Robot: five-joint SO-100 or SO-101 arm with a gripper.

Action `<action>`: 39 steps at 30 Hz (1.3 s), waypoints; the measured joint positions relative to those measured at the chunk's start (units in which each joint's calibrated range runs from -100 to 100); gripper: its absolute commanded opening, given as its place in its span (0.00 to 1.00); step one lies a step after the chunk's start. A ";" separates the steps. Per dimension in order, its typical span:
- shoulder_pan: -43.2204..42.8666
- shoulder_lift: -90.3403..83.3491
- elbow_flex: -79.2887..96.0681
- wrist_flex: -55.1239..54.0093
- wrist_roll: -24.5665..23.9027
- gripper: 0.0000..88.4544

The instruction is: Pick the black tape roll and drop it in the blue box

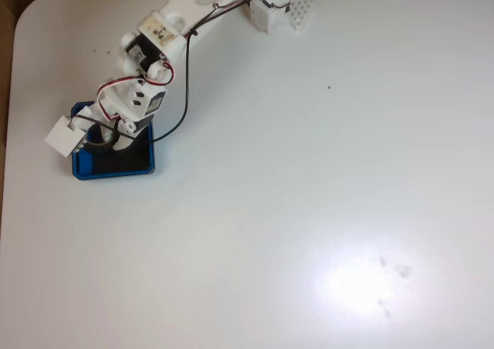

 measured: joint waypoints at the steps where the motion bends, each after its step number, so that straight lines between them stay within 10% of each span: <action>1: 0.00 0.00 0.00 0.00 0.00 0.03; 13: 2.18 -8.13 9.87 -0.25 0.00 0.19; 39: -1.09 -101.69 105.29 -28.49 0.25 0.19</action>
